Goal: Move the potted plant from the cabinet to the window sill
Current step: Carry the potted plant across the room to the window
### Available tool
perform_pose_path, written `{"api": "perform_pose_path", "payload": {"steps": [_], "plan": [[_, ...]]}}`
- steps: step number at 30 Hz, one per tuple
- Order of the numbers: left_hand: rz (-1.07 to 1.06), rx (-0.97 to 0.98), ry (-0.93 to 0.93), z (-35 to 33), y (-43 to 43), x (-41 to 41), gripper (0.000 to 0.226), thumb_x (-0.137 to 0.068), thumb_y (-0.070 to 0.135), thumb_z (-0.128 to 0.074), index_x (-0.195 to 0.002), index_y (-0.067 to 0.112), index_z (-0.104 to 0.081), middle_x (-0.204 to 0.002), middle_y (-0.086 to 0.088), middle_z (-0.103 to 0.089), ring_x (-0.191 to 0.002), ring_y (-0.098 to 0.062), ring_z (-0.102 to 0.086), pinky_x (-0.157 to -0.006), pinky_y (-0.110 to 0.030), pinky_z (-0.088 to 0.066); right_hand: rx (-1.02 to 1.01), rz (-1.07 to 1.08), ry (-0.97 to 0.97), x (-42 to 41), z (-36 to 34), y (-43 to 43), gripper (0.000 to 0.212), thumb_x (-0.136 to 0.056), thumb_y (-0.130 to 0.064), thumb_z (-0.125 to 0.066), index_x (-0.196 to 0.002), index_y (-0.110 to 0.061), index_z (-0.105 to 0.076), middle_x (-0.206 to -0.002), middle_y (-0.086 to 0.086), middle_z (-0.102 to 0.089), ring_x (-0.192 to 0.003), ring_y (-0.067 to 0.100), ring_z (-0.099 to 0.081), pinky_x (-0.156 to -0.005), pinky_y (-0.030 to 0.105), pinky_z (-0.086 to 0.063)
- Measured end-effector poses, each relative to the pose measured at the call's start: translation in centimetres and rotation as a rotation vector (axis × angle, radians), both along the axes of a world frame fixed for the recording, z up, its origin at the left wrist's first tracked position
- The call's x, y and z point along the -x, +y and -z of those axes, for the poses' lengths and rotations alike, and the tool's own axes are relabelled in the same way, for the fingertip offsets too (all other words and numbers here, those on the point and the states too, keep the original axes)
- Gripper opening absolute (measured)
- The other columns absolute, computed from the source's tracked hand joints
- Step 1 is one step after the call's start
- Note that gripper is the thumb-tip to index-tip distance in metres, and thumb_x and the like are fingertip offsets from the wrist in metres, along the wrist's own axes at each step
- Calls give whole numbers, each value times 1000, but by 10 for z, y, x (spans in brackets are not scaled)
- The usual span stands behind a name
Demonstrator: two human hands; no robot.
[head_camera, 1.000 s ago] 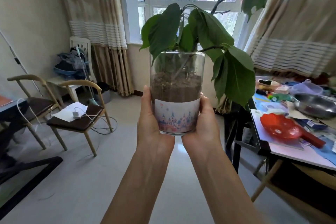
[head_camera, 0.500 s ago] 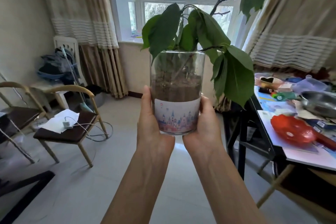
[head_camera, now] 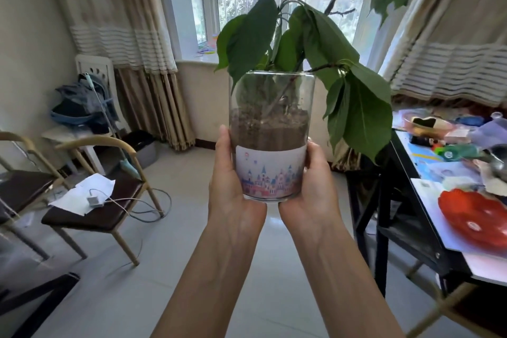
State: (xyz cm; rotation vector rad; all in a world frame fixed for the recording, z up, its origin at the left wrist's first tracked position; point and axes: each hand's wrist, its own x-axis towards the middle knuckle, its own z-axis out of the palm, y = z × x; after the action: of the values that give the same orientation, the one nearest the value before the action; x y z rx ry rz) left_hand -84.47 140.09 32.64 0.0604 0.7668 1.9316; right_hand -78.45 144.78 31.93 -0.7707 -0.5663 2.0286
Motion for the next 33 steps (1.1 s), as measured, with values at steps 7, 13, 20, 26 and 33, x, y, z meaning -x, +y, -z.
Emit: {"api": "perform_pose_path", "payload": {"steps": [7, 13, 20, 26, 33], "plan": [[-57, -17, 16, -10, 82, 25, 52, -93, 58, -56, -126, 23, -75, -125, -11, -78, -112, -34, -73, -90, -51, -60, -5, -40, 4, 27, -5, 87, 41, -102, -40, -51, -127, -16, -74, -112, 8, -82, -92, 24, -79, -65, 35, -66], [-48, -22, 17, -8, 144, 40, 46, -93, 60, -56, -109, 25, -79, -114, -10, -81, -97, -29, -79, -72, -49, -65, -55, -60, 20, 42, 3, 157, 35, -102, -41, -52, -108, -20, -79, -91, 2, -85, -74, 17, -83, -64, 36, -66], [-78, 4, 1, -5, 189, 71, 53, -91, 62, -55, -123, 25, -75, -125, -12, -78, -108, -34, -74, -76, -49, -64, -79, -99, -18, 75, 8, 205, 34, -102, -40, -52, -102, -21, -80, -89, -1, -86, -77, 16, -83, -68, 36, -66], [-74, -14, -9, -2, 223, 118, 55, -92, 62, -54, -128, 24, -73, -125, -11, -78, -105, -33, -74, -72, -51, -63, -99, -105, -23, 122, 9, 237, 37, -104, -38, -48, -99, -20, -80, -88, 0, -86, -75, 15, -82, -66, 34, -67], [10, -61, 3, -15, 272, 189, 61, -95, 61, -50, -135, 19, -68, -131, -13, -75, -112, -33, -72, -75, -46, -65, -137, -26, -14, 190, -7, 278, 41, -105, -37, -46, -120, -13, -76, -115, 8, -81, -108, 26, -75, -97, 44, -60]]}}
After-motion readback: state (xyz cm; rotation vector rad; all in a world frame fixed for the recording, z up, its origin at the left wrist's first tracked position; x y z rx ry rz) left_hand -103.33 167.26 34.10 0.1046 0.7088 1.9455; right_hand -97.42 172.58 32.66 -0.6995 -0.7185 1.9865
